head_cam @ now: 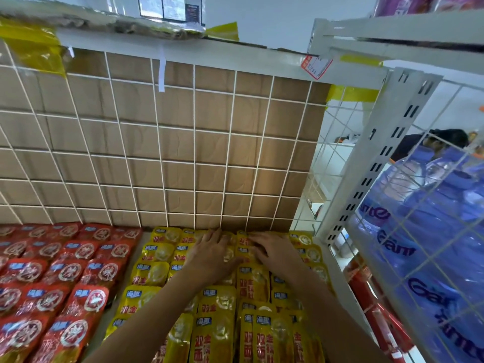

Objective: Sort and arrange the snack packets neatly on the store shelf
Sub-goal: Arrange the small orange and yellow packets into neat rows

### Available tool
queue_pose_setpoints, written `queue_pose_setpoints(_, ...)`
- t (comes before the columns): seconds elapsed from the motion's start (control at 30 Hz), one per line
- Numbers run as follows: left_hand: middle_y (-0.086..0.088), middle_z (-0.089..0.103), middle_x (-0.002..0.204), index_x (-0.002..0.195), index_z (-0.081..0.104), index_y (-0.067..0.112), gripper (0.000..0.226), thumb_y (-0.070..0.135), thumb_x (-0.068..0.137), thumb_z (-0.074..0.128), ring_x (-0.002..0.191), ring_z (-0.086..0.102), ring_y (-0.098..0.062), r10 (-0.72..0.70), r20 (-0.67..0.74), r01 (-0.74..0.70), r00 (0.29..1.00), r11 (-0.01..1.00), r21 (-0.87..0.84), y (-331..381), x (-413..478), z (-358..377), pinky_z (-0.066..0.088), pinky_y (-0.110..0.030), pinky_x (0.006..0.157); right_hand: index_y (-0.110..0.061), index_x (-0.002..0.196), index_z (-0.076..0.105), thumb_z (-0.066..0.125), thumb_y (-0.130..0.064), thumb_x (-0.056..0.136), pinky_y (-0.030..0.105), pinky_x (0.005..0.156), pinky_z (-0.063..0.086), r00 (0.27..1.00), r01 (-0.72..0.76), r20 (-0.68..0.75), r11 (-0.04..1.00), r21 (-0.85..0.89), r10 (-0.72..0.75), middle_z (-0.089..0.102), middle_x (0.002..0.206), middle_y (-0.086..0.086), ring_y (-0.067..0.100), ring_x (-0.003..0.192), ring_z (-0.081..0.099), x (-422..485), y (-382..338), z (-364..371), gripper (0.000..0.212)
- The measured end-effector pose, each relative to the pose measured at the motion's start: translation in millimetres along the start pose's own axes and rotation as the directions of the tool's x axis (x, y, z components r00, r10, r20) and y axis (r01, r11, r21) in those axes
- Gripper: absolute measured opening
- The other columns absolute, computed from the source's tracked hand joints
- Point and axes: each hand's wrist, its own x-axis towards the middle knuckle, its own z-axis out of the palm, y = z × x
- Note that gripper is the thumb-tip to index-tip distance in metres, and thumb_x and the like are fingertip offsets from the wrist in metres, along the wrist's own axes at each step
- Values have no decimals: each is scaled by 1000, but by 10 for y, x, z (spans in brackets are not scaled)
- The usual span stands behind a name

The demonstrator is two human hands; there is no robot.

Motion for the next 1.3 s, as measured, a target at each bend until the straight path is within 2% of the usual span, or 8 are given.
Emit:
queue_pose_setpoints(0.27, -1, 22, 154, 143, 30, 24, 66, 62, 89, 37, 143, 14, -20, 8, -70, -9, 997, 1000, -14, 9, -7, 31, 16, -34, 114, -24, 135, 47, 41, -36, 96, 35, 108, 31, 1000, 11, -19, 999, 31, -11, 45, 142, -7, 11, 129, 41, -18, 6, -7, 41)
queue_pose_setpoints(0.43, 7, 23, 152, 141, 31, 30, 61, 62, 89, 29, 144, 9, -15, 132, -131, -135, 983, 991, -15, -25, -31, 11, 16, -34, 114, -25, 138, 42, 41, -40, 96, 37, 111, 24, 1000, -20, 21, 999, 31, 20, 36, 148, -5, 15, 135, 32, 4, 11, 3, 44)
queue_pose_setpoints(0.57, 8, 34, 146, 138, 38, 27, 78, 67, 76, 15, 137, 25, -15, 193, -115, -200, 974, 978, -52, -31, -53, -12, 21, -32, 110, -22, 130, 52, 49, -33, 93, 31, 100, 37, 999, -4, -52, 993, 119, 10, 50, 132, -2, 15, 119, 47, 10, 27, -7, 38)
queue_pose_setpoints(0.67, 8, 40, 140, 135, 42, 28, 86, 67, 66, 8, 132, 31, -14, 195, -107, -203, 975, 977, -63, -30, -62, -20, 23, -30, 108, -21, 120, 59, 51, -30, 93, 26, 91, 37, 992, -23, -120, 993, 112, 36, 57, 118, -3, 13, 111, 49, 25, 51, -26, 30)
queue_pose_setpoints(0.9, 12, 34, 143, 141, 32, 34, 95, 79, 60, 11, 135, 23, -9, 246, -44, -250, 968, 961, -114, -24, -128, -2, 11, -29, 113, -24, 124, 54, 46, -38, 94, 34, 100, 31, 995, -84, -55, 996, 41, 86, 55, 123, -4, 15, 119, 46, 134, 84, -88, 34)
queue_pose_setpoints(1.0, 14, 32, 143, 142, 32, 34, 102, 89, 59, 14, 137, 19, -7, 265, -36, -268, 963, 958, -107, -23, -172, -11, 2, -23, 111, -25, 122, 55, 47, -39, 93, 36, 99, 32, 993, -105, -54, 994, 44, 107, 55, 120, -2, 16, 116, 46, 171, 64, -89, 33)
queue_pose_setpoints(1.07, 14, 31, 143, 143, 31, 34, 102, 86, 58, 12, 137, 17, -7, 271, -36, -273, 962, 954, -123, -30, -200, -13, -3, -20, 109, -24, 119, 56, 50, -40, 91, 36, 98, 36, 993, -96, -58, 993, 67, 100, 56, 116, -1, 17, 114, 46, 180, 58, -82, 33)
queue_pose_setpoints(1.3, 13, 34, 143, 142, 33, 33, 90, 77, 64, 15, 136, 22, -7, 285, -77, -293, 955, 948, -124, -62, -174, 49, -3, -21, 109, -23, 115, 60, 56, -39, 89, 34, 95, 38, 997, -68, -37, 990, 126, 74, 55, 113, 0, 16, 110, 47, 158, 94, -95, 30)
